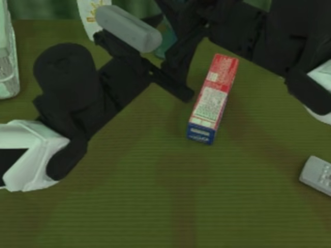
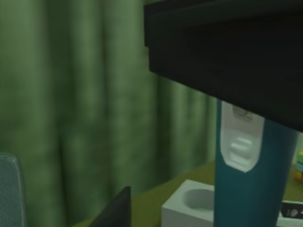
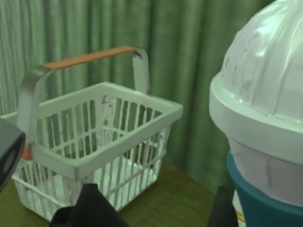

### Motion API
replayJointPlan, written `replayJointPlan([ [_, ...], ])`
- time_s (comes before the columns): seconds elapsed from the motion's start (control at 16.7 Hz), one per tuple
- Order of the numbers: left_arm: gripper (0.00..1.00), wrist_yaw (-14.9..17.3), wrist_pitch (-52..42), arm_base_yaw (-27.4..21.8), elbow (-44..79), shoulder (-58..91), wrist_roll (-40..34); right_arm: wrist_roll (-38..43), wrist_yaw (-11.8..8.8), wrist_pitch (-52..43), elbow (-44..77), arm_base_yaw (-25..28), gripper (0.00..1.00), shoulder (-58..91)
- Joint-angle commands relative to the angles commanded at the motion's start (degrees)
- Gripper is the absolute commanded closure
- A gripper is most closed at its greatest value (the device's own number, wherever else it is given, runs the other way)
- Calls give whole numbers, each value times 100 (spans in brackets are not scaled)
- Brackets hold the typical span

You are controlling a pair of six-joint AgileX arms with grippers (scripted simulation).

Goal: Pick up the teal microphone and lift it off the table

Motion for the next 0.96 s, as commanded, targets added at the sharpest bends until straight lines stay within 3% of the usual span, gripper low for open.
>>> replayJointPlan([
  [0.48,0,4,-13,59,-147,-36,18,2,-17,-3,8,-63,100,-89],
  [0.84,0,189,-62,368,-1351,-1295,-1,-2,-597,5,-436,-575,100,-552],
  [0.96,0,228,-55,416,-1526,-1472,-8,-18,-696,4,-519,-677,100,-632],
])
